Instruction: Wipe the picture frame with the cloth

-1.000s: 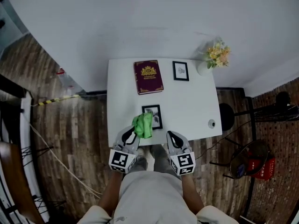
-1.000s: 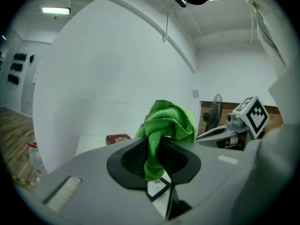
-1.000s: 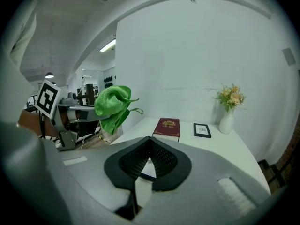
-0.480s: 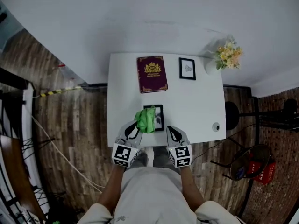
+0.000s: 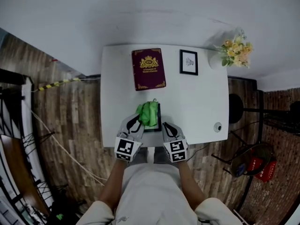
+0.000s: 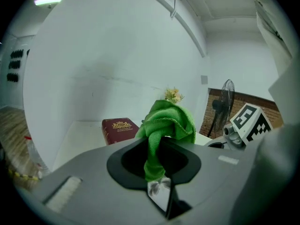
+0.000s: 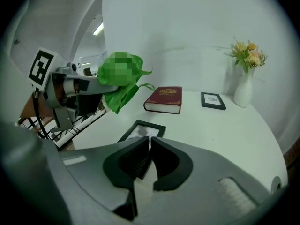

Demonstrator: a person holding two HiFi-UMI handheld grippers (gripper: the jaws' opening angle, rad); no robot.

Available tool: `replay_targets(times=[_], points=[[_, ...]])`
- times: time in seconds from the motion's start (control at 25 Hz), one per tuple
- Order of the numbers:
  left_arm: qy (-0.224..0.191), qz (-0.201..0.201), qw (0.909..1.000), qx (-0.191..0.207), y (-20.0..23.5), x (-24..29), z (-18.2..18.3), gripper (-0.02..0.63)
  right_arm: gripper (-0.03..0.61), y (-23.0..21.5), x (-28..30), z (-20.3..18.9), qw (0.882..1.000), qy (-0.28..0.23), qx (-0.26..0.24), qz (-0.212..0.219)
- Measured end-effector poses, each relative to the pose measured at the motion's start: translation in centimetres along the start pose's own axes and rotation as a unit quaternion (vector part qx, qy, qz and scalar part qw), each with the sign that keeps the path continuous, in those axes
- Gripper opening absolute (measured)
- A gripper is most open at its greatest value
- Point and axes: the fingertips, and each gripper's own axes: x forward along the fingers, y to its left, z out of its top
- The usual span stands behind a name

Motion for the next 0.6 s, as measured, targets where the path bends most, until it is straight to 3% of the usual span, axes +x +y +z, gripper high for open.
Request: replay_targets(times=[0.6], points=[[0.063, -0.02, 0.9978, 0.01, -2.1, 6.8, -3.8, 0.083, 0.07, 0.2, 3.4, -2.9, 0.997, 0.051, 0.008, 0.051]])
